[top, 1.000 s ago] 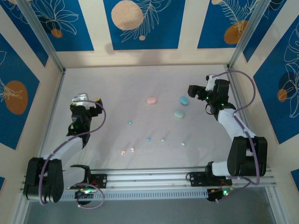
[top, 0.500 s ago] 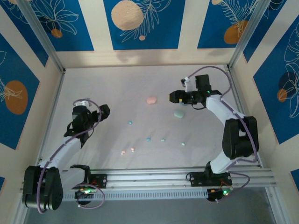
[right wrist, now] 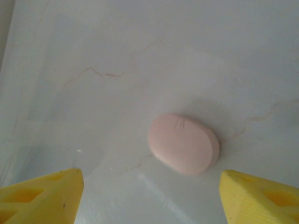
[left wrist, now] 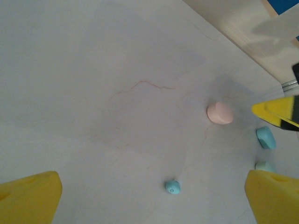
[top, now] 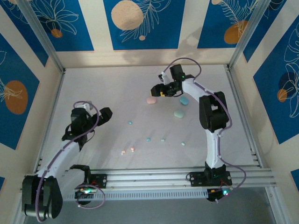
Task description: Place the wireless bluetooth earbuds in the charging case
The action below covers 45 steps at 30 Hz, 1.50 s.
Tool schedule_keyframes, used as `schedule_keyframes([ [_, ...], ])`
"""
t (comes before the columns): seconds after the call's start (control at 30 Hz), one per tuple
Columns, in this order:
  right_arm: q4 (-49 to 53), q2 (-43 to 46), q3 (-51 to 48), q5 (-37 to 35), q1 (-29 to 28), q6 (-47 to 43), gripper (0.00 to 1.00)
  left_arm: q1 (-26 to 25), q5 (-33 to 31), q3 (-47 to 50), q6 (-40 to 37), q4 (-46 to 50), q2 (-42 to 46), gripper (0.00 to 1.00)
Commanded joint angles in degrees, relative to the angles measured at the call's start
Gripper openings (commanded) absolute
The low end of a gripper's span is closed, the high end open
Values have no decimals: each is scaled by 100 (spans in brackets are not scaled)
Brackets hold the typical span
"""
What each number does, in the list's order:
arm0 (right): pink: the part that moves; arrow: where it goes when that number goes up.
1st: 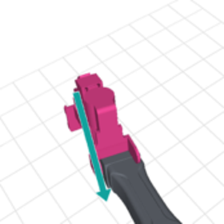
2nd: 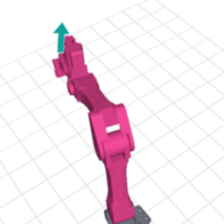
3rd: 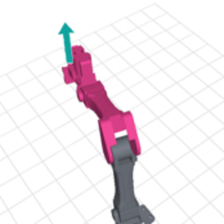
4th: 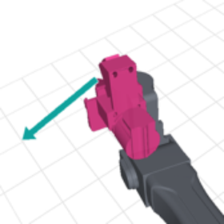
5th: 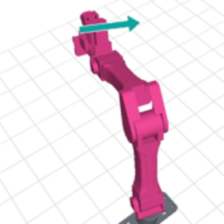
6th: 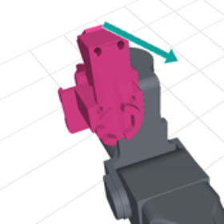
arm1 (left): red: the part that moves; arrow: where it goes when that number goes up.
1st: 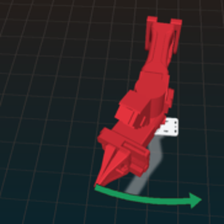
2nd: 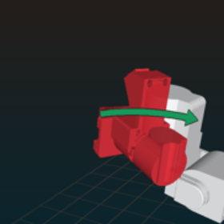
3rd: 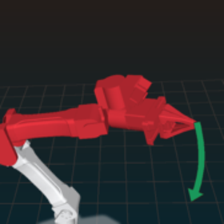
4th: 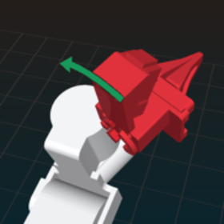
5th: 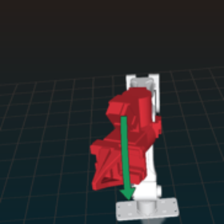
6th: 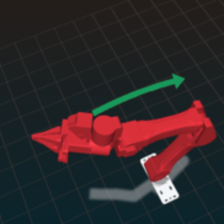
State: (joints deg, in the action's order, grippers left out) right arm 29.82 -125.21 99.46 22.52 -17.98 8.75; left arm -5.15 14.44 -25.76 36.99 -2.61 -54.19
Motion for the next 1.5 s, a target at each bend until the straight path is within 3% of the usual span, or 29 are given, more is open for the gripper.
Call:
schedule_keyframes([
  [0.0,600,-492,749,112,-72,-16,77,-4,182,72,-60,277,185,100],
  [0.23,1380,-1433,1995,360,-125,-171,75,-4,239,80,-77,304,293,100],
  [0.5,1571,-1316,1702,723,-218,-577,74,-4,181,-11,-135,328,300,100],
  [0.8,1551,-739,1002,572,-354,-1031,73,-4,165,-146,-201,401,268,100],
  [0.9,1413,-594,765,288,-436,-1128,73,1,165,-131,-193,390,266,100],
  [1.07,1071,-540,572,-1230,-741,-1234,84,-4,182,-131,-200,408,269,100],
  [1.2,756,-581,451,-2204,-1045,-1658,87,-4,156,-128,-208,462,304,100],
  [1.47,33,-462,-145,-2411,-1335,-2531,79,-4,244,-124,-313,515,333,100],
])
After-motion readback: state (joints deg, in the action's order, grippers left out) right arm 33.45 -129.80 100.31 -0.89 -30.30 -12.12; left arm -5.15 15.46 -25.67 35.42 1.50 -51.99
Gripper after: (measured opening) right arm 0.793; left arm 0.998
